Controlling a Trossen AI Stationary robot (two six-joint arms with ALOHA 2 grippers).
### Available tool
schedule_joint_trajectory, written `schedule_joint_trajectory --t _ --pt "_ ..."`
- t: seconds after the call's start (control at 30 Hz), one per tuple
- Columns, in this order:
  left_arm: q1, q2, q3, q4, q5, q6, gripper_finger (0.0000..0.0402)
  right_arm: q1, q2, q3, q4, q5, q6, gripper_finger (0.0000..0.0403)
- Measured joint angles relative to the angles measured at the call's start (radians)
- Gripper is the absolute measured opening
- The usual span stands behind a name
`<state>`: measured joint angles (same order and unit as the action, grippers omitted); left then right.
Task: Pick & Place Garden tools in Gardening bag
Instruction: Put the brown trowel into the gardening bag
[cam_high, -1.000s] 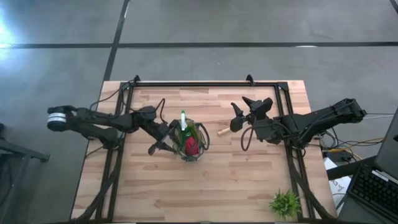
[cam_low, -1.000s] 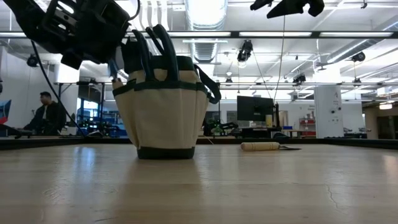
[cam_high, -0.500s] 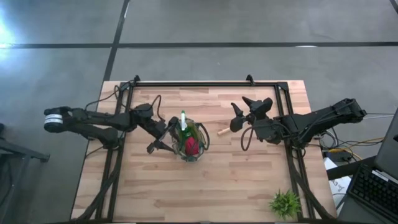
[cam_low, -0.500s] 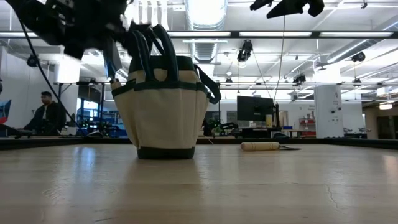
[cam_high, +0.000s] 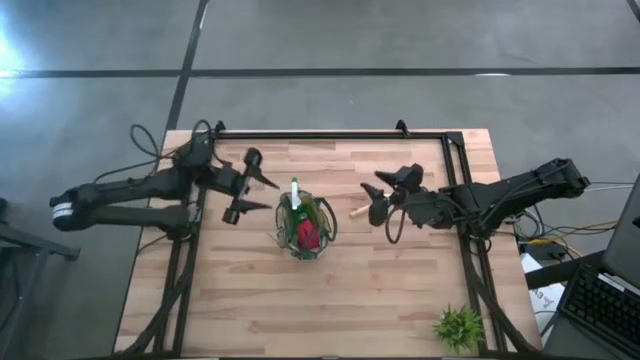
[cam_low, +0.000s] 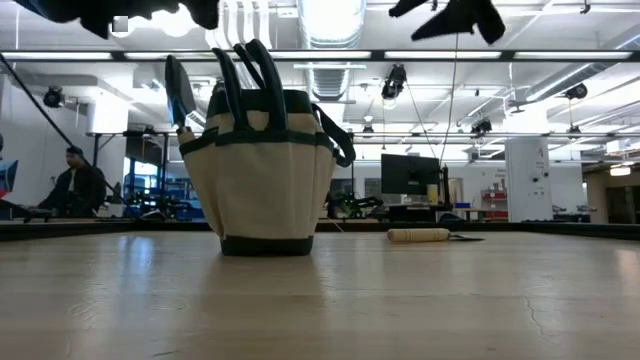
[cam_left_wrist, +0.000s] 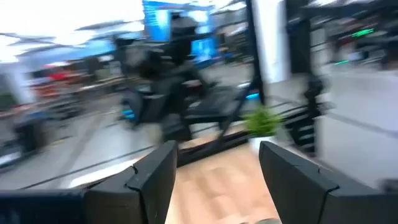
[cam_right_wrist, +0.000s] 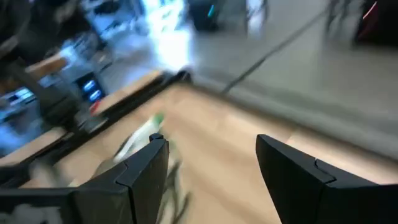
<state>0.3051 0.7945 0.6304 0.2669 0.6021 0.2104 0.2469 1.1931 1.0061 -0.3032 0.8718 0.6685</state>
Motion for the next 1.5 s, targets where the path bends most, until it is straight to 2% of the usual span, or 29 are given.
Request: schedule_joint_trajectory --t 0.1,0.23,0.3,0.43,0.57,0.7,0.87,1.1,1.23,1.43,1.5 --pt "0.001 -0.058 0.0 -0.055 -0.166 0.032 0.0232 -0.031 0.0 0.0 -0.102 -0.125 0.18 0.0233" --pt "0.001 -0.116 -0.001 -0.105 -0.43 0.03 0.0231 -0.091 0.023 -0.02 -0.256 -0.212 0.471 0.0233" --pt "0.001 -0.133 -0.002 -0.126 -0.543 0.031 0.0231 -0.133 0.039 -0.042 -0.298 -0.301 0.545 0.0233" --pt "0.001 -0.148 -0.01 -0.158 -0.686 0.047 0.0232 -0.224 0.077 -0.095 -0.284 -0.515 0.541 0.023" --pt "0.001 -0.146 -0.014 -0.182 -0.699 0.052 0.0232 -0.328 0.134 -0.107 -0.282 -0.722 0.434 0.0226" --pt "0.001 -0.147 -0.014 -0.209 -0.7 0.052 0.0231 -0.382 0.186 -0.083 -0.293 -0.851 0.189 0.022" --pt "0.001 -0.145 -0.014 -0.211 -0.7 0.052 0.0232 -0.386 0.252 -0.032 -0.304 -0.863 -0.143 0.0214" --pt "0.001 -0.145 -0.014 -0.211 -0.699 0.046 0.0232 -0.397 0.394 0.002 -0.411 -0.849 -0.253 0.0214" --pt "0.001 -0.145 -0.014 -0.209 -0.698 0.045 0.0231 -0.395 0.472 0.056 -0.467 -0.848 -0.49 0.0214" --pt "0.001 -0.145 -0.014 -0.208 -0.697 0.034 0.0231 -0.399 0.575 0.182 -0.564 -0.705 -0.748 0.0212" --pt "0.001 -0.144 -0.014 -0.209 -0.697 0.024 0.0232 -0.406 0.604 0.215 -0.566 -0.69 -0.796 0.0207"
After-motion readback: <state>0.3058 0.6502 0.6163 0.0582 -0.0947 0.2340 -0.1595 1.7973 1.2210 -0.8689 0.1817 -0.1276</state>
